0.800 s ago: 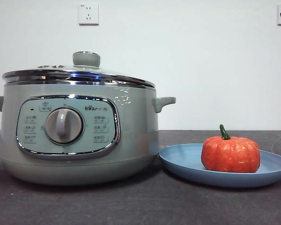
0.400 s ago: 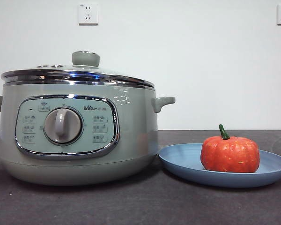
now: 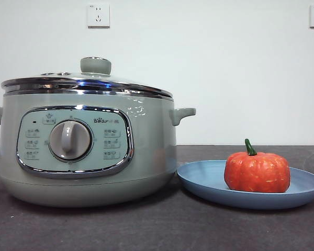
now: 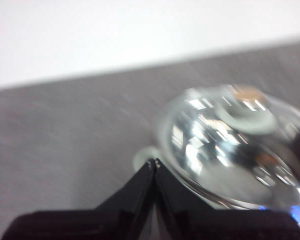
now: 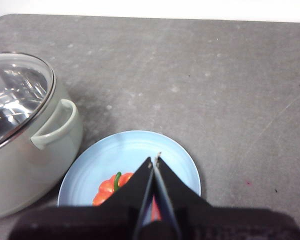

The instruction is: Take the pumpkin out from the steamer,put the pumpkin in the blue plate,close the lid

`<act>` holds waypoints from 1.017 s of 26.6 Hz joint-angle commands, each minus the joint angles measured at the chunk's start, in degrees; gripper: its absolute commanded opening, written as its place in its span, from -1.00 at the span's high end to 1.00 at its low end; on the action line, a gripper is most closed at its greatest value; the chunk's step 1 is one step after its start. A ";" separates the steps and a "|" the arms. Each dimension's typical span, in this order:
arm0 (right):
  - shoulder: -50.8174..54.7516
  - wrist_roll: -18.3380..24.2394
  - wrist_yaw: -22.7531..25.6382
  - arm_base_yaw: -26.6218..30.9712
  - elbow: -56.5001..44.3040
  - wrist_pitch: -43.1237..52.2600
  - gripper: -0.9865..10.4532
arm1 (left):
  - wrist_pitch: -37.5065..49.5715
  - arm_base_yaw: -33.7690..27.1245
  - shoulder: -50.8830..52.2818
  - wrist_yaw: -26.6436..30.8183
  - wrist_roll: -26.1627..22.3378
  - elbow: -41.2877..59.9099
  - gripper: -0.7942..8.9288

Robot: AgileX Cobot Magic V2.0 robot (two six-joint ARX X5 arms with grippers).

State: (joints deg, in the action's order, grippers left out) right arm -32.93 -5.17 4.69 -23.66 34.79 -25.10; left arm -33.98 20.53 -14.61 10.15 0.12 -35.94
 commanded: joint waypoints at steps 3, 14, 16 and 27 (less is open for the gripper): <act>-0.07 -0.50 0.13 -0.02 -0.42 0.11 0.86 | 8.15 -10.25 8.33 -0.09 -1.31 9.14 0.84; -0.07 -0.50 0.15 -0.02 -0.42 -0.13 0.86 | 22.71 -22.16 14.53 -9.01 0.63 34.75 0.84; -0.07 -0.50 0.15 -0.02 -0.42 -0.52 0.86 | 22.49 -22.16 14.53 -9.05 1.40 35.34 0.84; -0.07 -0.50 0.15 -0.02 -0.42 -1.09 0.86 | 22.36 -22.14 14.53 -8.92 1.38 35.32 0.84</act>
State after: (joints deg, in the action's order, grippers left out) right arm -32.99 -5.17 4.67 -23.66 34.79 -26.50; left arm -11.73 -1.39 -0.25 1.30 1.13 -1.48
